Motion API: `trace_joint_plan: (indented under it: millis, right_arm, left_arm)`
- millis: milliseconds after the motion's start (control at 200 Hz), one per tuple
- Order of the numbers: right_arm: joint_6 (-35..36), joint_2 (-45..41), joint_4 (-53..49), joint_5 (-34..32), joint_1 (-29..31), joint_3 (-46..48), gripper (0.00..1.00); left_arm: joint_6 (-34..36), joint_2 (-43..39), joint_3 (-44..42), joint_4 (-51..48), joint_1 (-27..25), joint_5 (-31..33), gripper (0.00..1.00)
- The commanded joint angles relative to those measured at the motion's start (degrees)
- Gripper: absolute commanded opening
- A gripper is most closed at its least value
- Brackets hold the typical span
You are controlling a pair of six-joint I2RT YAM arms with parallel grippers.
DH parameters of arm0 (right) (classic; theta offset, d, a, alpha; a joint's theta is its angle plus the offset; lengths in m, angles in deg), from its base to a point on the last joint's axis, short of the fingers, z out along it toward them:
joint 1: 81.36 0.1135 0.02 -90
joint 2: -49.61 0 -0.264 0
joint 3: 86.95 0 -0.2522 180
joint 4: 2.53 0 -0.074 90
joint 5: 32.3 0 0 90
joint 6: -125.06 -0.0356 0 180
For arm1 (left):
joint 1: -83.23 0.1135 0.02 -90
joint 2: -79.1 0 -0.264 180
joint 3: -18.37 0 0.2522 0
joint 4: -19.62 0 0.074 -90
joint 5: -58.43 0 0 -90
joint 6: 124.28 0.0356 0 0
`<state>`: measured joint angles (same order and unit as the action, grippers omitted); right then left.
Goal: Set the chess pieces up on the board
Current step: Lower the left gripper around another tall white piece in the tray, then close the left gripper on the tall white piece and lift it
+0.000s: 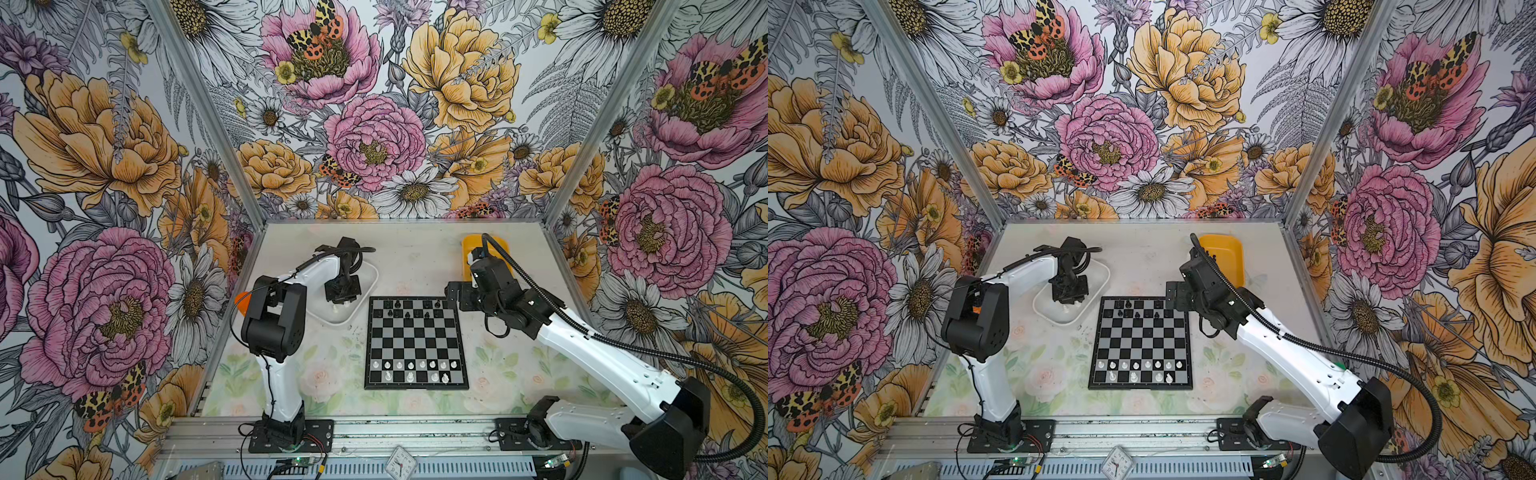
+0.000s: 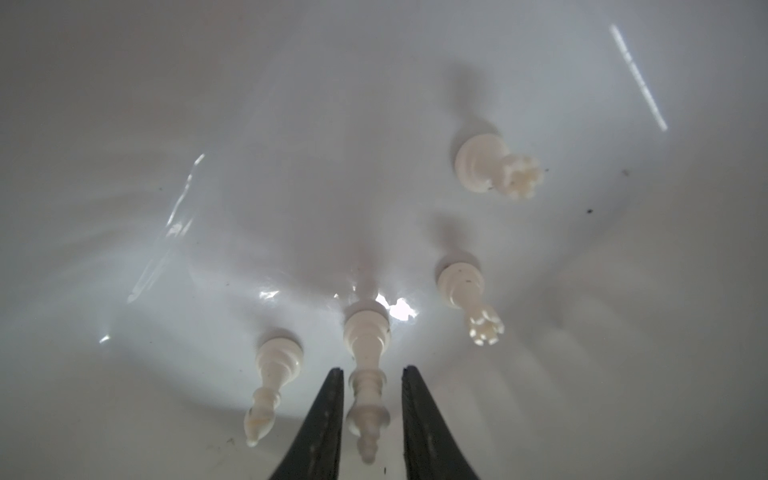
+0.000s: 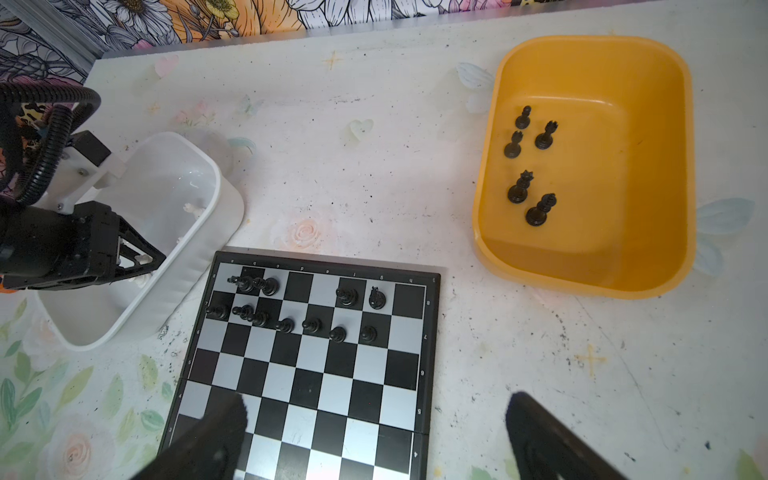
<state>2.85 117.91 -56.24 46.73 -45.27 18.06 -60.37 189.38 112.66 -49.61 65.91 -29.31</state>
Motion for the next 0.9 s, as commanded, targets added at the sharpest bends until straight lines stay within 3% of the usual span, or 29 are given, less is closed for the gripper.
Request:
trace_joint_plan:
  millis: [0,220,555,896]
  right_arm:
    - [-1.2,-1.5,1.0,-1.7,0.5,0.4,1.00]
    - [-1.3,-2.0,0.9,-1.7,0.5,0.6,1.00]
    - [-1.4,-2.3,0.8,-1.7,0.5,0.7,1.00]
    - [-1.8,-3.5,-0.2,-2.0,0.6,0.8,1.00]
  left_arm:
    - [1.6,0.3,1.7,0.9,0.8,0.1,0.27]
    - [2.0,0.6,1.7,0.9,1.0,0.2,0.26]
    - [2.5,0.6,2.3,0.5,1.1,0.1,0.12]
    - [2.8,-2.8,5.7,-3.4,-0.3,-0.7,0.09]
